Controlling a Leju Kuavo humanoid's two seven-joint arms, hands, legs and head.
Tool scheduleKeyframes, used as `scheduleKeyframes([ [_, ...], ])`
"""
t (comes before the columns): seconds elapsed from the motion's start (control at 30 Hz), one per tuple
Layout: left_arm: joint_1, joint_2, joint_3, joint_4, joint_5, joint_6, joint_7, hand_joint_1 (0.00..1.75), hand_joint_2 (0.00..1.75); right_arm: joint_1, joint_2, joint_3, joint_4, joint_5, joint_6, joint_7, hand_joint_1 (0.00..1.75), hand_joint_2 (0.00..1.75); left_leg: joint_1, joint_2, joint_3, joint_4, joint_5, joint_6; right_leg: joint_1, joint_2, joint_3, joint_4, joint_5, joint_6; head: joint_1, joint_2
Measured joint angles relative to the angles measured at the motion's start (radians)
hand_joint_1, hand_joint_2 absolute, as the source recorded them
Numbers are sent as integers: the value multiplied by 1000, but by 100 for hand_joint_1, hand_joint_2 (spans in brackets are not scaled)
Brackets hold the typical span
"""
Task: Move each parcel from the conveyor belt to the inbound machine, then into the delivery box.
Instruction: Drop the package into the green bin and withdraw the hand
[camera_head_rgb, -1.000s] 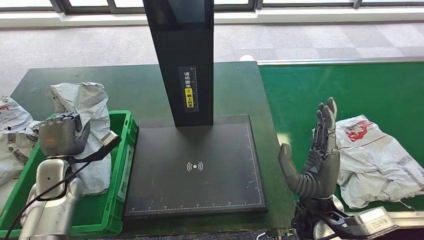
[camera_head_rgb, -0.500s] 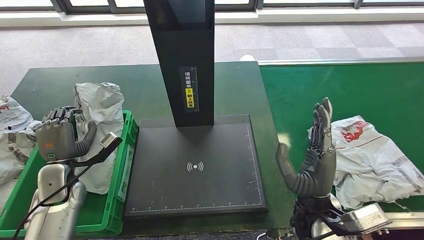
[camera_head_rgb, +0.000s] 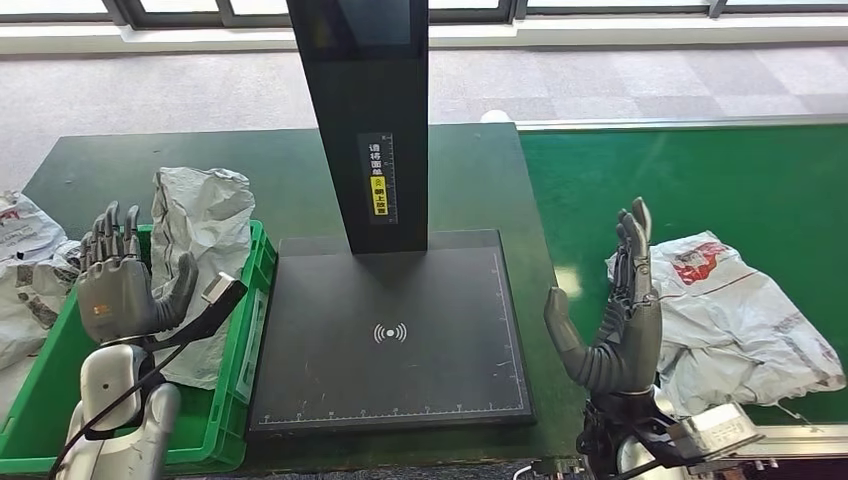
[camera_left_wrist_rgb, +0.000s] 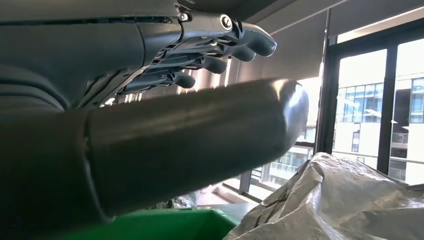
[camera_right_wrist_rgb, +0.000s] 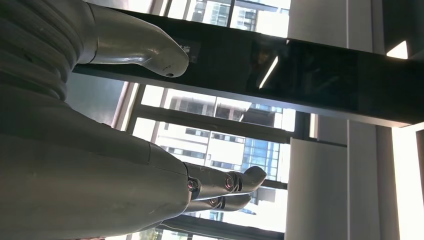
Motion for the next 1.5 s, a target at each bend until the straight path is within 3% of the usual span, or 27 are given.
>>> scheduleKeyframes([
  [0.13,18,5,-21,-18,0,-16,17,0,0,-2,2,-4,3,6,5,0,0,175,0,0,0,0,0,0,0,0,0,0,0,0,0,0],
  [0.23,45,-12,-21,-52,37,54,-58,0,0,-1,8,-12,7,29,-7,0,0,175,0,0,0,0,0,0,0,0,0,0,0,0,0,0],
  [0.3,81,-39,-18,-98,175,136,-192,0,0,-1,16,-26,14,86,-34,4,0,175,0,0,0,0,-1,0,0,0,0,0,0,0,0,0],
  [0.4,157,-92,-21,-194,646,175,-486,0,0,-2,37,-55,43,268,-123,55,0,175,0,1,0,0,-2,0,-1,1,0,-1,-1,0,0,0],
  [0.5,222,-148,-34,-270,1132,76,-732,0,0,-19,48,-83,105,480,-240,164,0,175,-1,1,0,0,-3,1,-1,0,0,-1,-1,1,0,0],
  [0.57,247,-176,-44,-293,1291,-8,-803,0,0,-38,51,-103,153,558,-296,223,0,175,-1,0,0,0,-3,1,-1,-1,1,-1,-2,1,0,0],
  [0.73,269,-239,-82,-310,1520,-197,-824,0,0,-77,53,-180,282,718,-363,370,0,175,-1,0,1,0,-2,1,-1,-3,1,-1,-1,1,0,0],
  [0.97,265,-290,-142,-296,1578,-210,-775,0,0,-100,53,-348,426,851,-431,511,0,175,-1,-3,0,0,-2,0,-1,-4,2,-1,-1,1,0,0],
  [1.2,246,-295,-177,-275,1583,-278,-700,0,0,-103,47,-533,530,1083,-427,727,0,175,-1,-3,0,0,-3,1,-1,-4,1,-1,-2,1,0,0],
  [1.5,217,-295,-180,-242,1561,-288,-686,0,0,-117,13,-716,664,1138,-442,791,0,175,-1,-2,0,0,-3,1,-1,-4,1,-1,-2,1,0,0],
])
